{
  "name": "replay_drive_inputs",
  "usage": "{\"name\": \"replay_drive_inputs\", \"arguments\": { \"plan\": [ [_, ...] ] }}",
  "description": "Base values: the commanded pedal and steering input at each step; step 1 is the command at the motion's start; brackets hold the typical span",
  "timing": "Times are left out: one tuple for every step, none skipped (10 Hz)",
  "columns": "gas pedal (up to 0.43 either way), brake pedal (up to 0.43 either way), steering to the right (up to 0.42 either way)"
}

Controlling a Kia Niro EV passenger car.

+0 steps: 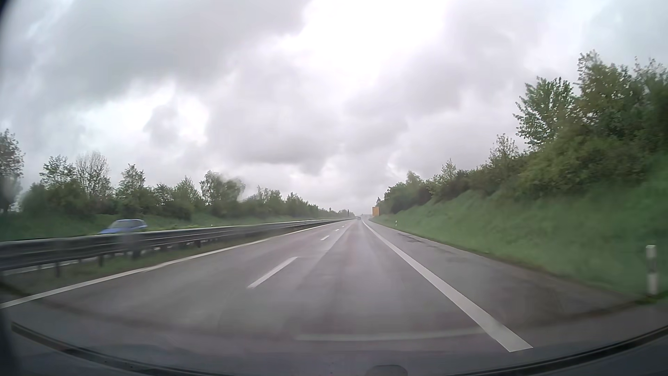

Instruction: Follow the waypoints while adhering to traffic rules and regulations

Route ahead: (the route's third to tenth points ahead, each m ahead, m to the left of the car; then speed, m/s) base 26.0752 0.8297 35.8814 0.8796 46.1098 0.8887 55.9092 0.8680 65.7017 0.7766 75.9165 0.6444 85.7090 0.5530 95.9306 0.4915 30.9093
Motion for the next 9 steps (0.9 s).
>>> {"name": "replay_drive_inputs", "arguments": {
  "plan": [
    [0.299,0.0,-0.001],
    [0.299,0.0,-0.001],
    [0.299,0.0,-0.001],
    [0.299,0.0,-0.001],
    [0.299,0.0,-0.001],
    [0.299,0.0,-0.001],
    [0.299,0.0,-0.001],
    [0.299,0.0,-0.001],
    [0.299,0.0,0.0]
  ]
}}
